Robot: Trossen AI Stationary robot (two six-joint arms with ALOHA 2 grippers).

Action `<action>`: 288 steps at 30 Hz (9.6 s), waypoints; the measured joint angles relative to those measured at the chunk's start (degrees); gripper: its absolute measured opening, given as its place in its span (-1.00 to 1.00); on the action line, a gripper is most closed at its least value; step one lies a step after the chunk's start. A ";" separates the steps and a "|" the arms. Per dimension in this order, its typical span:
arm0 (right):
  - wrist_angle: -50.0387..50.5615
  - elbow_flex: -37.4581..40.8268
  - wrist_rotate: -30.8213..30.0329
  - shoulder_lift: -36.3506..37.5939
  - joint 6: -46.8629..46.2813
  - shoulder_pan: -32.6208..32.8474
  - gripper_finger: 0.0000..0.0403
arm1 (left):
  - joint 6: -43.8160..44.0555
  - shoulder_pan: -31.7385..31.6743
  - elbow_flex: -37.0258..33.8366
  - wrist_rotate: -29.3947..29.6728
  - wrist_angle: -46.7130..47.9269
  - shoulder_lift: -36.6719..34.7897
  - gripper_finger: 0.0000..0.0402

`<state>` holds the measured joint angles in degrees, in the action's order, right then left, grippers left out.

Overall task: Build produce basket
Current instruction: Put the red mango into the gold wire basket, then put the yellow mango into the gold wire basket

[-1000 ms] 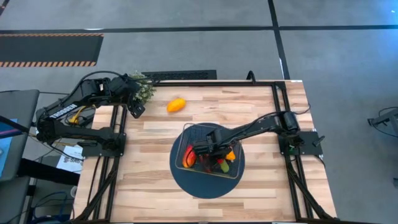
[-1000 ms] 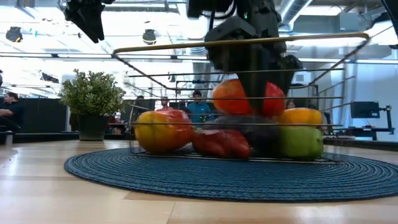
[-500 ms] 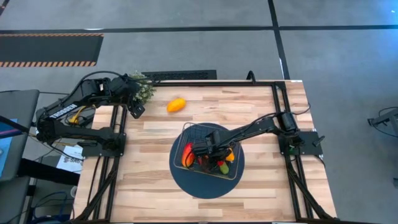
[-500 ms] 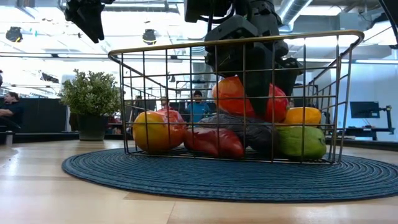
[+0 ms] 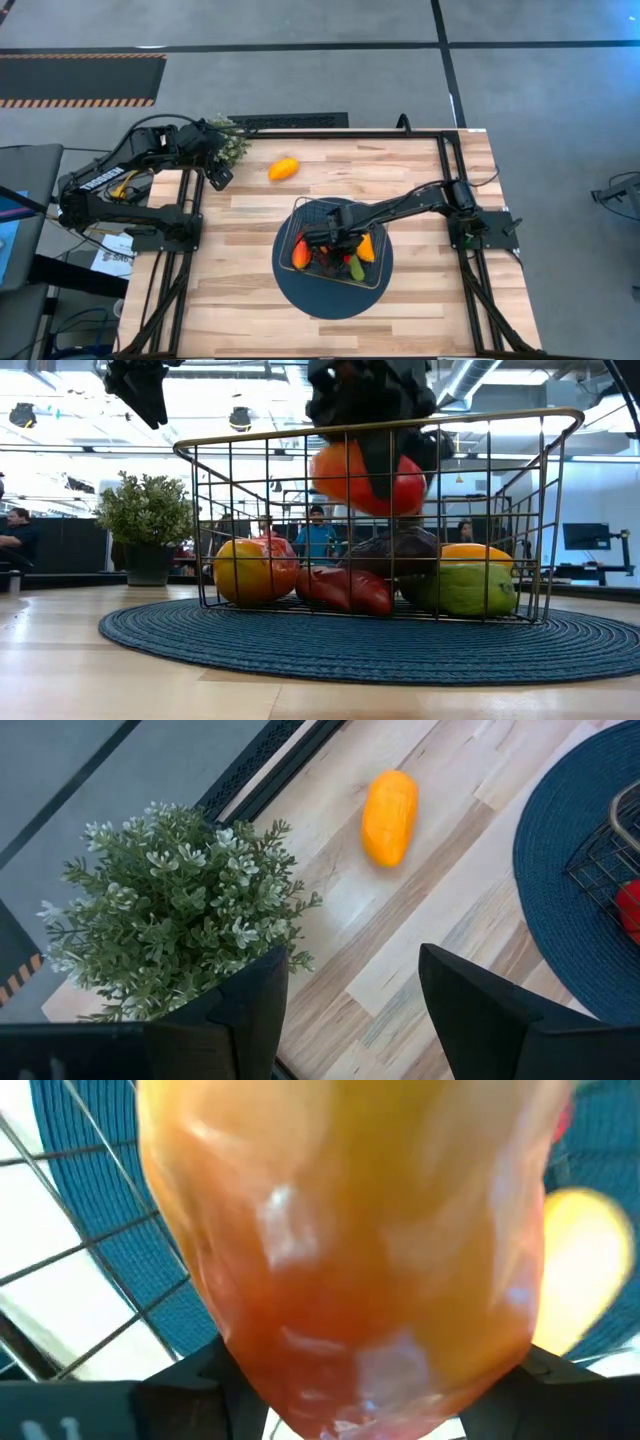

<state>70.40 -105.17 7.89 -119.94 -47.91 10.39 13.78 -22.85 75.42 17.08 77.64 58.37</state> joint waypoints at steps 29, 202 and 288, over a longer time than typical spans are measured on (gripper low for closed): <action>-6.04 1.55 -7.19 -0.40 4.02 -0.42 0.27 | 0.09 0.00 0.00 -0.09 0.01 0.00 0.06; 15.85 -19.71 2.51 -5.38 6.43 -5.21 0.54 | -2.63 -0.01 0.02 0.22 -1.50 1.84 0.06; 19.62 -24.61 -16.34 23.14 31.57 -27.67 -0.44 | -23.22 -10.43 4.04 -15.89 -25.36 44.60 0.25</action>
<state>90.02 -129.78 -8.45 -96.79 -16.34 -17.28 -9.44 -33.28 79.46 1.20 52.28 102.97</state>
